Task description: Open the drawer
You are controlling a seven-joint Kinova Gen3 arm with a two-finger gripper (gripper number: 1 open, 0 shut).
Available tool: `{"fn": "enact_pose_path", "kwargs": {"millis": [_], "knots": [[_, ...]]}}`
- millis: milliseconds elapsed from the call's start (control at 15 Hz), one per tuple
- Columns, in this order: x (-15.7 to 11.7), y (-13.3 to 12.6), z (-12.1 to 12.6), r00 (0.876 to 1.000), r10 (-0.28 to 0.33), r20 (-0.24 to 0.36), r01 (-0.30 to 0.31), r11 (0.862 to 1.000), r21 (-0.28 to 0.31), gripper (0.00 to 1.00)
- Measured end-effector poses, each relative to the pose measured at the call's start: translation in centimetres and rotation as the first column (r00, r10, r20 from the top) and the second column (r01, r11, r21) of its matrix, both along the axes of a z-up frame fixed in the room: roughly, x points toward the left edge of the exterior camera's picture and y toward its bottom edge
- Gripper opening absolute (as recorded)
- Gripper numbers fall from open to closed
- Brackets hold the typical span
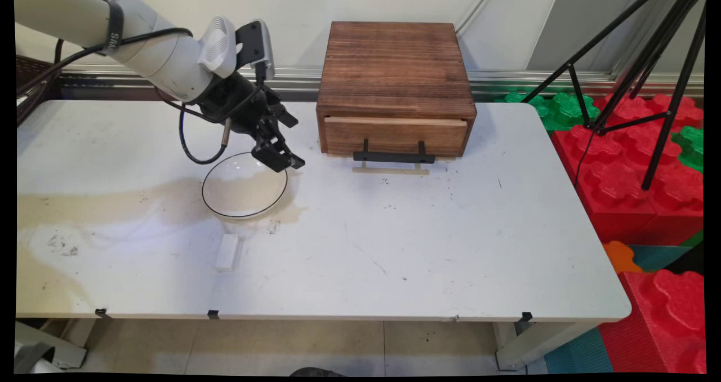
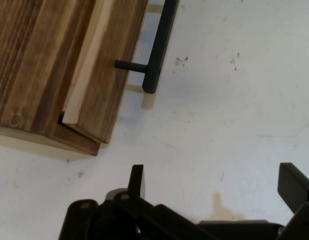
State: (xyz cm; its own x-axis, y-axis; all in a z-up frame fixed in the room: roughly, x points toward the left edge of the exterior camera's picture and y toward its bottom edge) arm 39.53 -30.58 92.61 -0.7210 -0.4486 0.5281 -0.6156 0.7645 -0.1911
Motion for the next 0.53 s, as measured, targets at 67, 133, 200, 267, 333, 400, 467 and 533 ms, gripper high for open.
{"fn": "enact_pose_path", "kwargs": {"millis": [67, 133, 200, 267, 333, 400, 467, 533], "knots": [[-0.3, -0.1, 0.1, 1.0, 0.004, 0.004, -0.004, 1.0, -0.003, 1.0], [-0.5, -0.2, 0.3, 1.0, 0.008, 0.008, -0.007, 1.0, -0.008, 1.0], [-0.8, -0.4, 0.4, 1.0, 0.01, 0.008, -0.01, 1.0, -0.01, 1.0], [-1.1, -0.5, 0.5, 1.0, 0.013, 0.009, -0.013, 1.0, -0.014, 1.0], [-1.5, -0.6, 0.7, 1.0, 0.016, 0.008, -0.016, 1.0, -0.017, 1.0], [-2.0, -0.8, 0.8, 1.0, 0.019, 0.007, -0.019, 1.0, -0.021, 1.0], [-2.6, -1.1, 1.0, 1.0, 0.025, 0.005, -0.024, 0.999, -0.027, 1.0], [-3.1, -1.2, 1.1, 1.0, 0.029, 0.005, -0.029, 0.999, -0.031, 1.0]]}}
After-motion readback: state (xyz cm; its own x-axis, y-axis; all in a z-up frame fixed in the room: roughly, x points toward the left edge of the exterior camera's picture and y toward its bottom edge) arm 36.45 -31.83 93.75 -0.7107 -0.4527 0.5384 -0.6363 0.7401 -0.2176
